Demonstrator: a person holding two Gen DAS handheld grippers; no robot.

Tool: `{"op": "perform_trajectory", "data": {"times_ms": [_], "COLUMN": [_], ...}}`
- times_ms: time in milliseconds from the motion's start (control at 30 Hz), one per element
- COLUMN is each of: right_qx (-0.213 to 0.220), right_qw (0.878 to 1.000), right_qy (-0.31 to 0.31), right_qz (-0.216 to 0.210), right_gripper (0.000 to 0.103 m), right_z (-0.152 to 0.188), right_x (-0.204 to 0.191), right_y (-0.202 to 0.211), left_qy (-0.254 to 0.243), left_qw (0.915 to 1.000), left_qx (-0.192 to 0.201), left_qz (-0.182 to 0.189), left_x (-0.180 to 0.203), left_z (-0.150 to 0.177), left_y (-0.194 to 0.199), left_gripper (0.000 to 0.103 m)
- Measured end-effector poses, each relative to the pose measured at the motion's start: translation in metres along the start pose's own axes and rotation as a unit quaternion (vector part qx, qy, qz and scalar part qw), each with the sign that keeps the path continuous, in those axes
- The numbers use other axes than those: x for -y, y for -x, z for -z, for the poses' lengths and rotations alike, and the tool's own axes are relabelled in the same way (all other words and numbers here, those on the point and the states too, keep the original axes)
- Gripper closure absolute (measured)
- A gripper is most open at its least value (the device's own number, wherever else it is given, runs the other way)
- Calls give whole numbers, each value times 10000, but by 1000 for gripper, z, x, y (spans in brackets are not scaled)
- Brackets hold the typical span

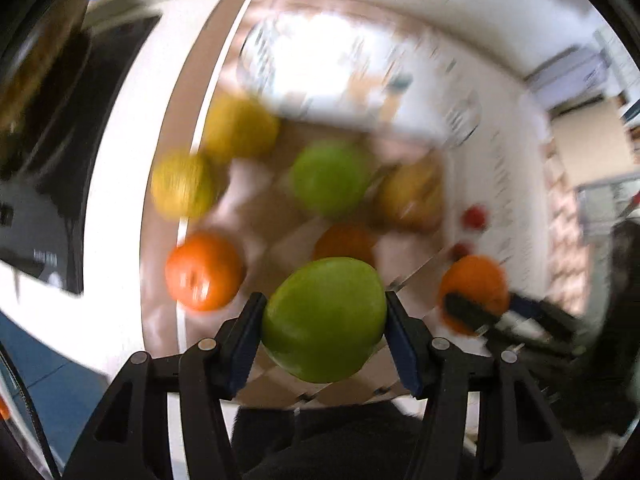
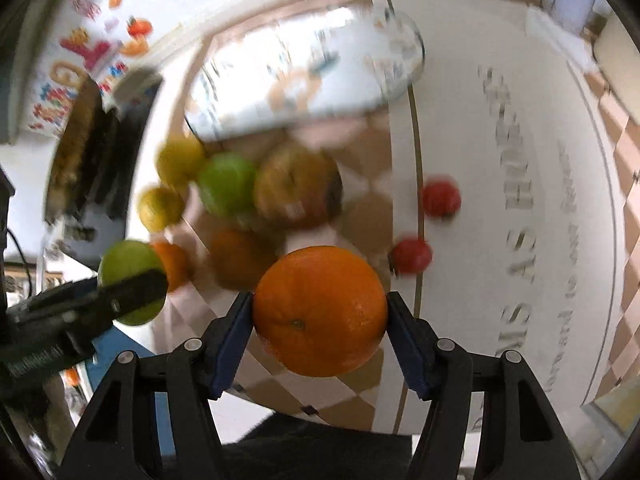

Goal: Organize fruits
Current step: 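Carry the orange and green apple onto the white plate and release both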

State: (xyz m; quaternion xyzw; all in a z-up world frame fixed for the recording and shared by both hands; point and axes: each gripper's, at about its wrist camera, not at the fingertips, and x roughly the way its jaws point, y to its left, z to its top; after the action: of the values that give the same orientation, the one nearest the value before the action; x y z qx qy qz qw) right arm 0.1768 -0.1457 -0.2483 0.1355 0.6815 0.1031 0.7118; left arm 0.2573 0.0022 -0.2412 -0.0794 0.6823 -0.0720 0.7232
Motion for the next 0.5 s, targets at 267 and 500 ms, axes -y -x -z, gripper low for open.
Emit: {"op": "perform_trajectory", "data": {"times_ms": [267,500], "right_qx": [665,343], "right_qw": [9973,9949], "right_qy": [255,712], "right_qz": [177,622], "right_gripper": [35,35], "right_z": [-119,-204], "right_x": [-9,-17], "right_y": [9,-47], "left_qy": [-28,418], "left_qw": [9988,9988], "left_qx": [476,-240], "left_qz": [97,69], "left_x": [9,-1], "left_z": [-119,-210], "left_y": [21,-50], "left_gripper": [47,47]}}
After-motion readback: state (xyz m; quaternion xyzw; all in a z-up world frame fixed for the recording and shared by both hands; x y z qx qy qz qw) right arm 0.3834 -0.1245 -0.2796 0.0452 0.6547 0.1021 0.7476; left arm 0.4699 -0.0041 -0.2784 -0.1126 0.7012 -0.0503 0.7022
